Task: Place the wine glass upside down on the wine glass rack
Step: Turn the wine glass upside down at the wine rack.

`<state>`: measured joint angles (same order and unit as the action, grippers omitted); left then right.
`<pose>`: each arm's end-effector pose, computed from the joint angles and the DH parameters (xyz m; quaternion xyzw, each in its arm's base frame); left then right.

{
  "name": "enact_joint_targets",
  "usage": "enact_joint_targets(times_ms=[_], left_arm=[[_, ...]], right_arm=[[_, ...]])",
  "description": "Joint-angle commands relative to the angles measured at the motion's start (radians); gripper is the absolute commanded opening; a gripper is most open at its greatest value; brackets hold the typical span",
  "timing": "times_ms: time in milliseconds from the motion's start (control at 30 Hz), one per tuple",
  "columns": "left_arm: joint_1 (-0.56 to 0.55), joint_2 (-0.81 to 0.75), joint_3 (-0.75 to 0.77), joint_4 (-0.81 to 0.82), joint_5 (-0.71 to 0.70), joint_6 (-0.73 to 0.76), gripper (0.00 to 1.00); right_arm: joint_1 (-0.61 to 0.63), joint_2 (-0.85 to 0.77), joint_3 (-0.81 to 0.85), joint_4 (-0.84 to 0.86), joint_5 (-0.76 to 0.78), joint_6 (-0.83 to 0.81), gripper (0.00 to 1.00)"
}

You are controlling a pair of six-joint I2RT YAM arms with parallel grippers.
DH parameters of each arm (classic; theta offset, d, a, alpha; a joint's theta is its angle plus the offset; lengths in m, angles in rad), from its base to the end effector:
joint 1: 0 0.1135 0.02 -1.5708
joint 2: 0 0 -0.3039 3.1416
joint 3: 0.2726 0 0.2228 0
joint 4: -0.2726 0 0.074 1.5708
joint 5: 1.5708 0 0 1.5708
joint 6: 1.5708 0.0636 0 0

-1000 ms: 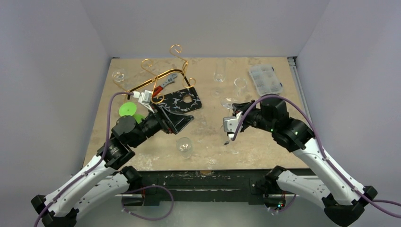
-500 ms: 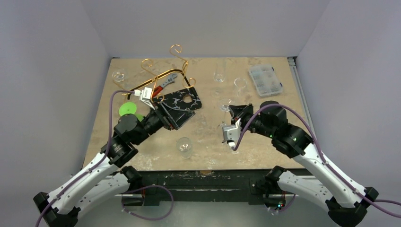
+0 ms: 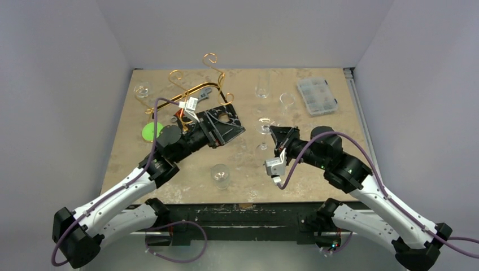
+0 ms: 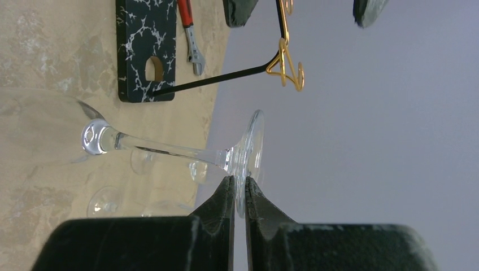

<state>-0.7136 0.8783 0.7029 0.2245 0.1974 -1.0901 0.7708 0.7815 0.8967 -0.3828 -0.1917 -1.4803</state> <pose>0.1309 -0.1298 0.3757 -0.0583 0.6874 -0.6075 0.3937 0.0935 0.1077 0.3757 -0.7393 0.2885 -0.1383 0.5925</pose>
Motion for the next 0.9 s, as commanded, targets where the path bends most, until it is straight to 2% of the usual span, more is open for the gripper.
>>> enact_joint_targets(times_ms=[0,100,300,467,633,867], left_arm=[[0.006,0.056,0.035,0.144,0.037,-0.095,0.96],[0.006,0.101,0.04,0.185,0.042,-0.14,0.9],[0.006,0.185,0.038,0.302,0.099,-0.222,0.68],[0.006,0.214,0.042,0.335,0.131,-0.247,0.59],[0.006,0.204,0.041,0.336,0.145,-0.245,0.4],[0.006,0.212,0.046,0.332,0.184,-0.25,0.35]], right_arm=[[0.03,-0.027,-0.016,0.146,-0.001,-0.077,0.0],[0.054,-0.029,-0.037,0.178,-0.001,-0.097,0.0],[0.087,-0.025,-0.068,0.243,0.004,-0.113,0.0],[0.103,-0.023,-0.095,0.284,0.008,-0.136,0.0],[0.108,-0.023,-0.111,0.297,0.017,-0.149,0.0],[0.113,-0.031,-0.123,0.311,0.015,-0.168,0.0]])
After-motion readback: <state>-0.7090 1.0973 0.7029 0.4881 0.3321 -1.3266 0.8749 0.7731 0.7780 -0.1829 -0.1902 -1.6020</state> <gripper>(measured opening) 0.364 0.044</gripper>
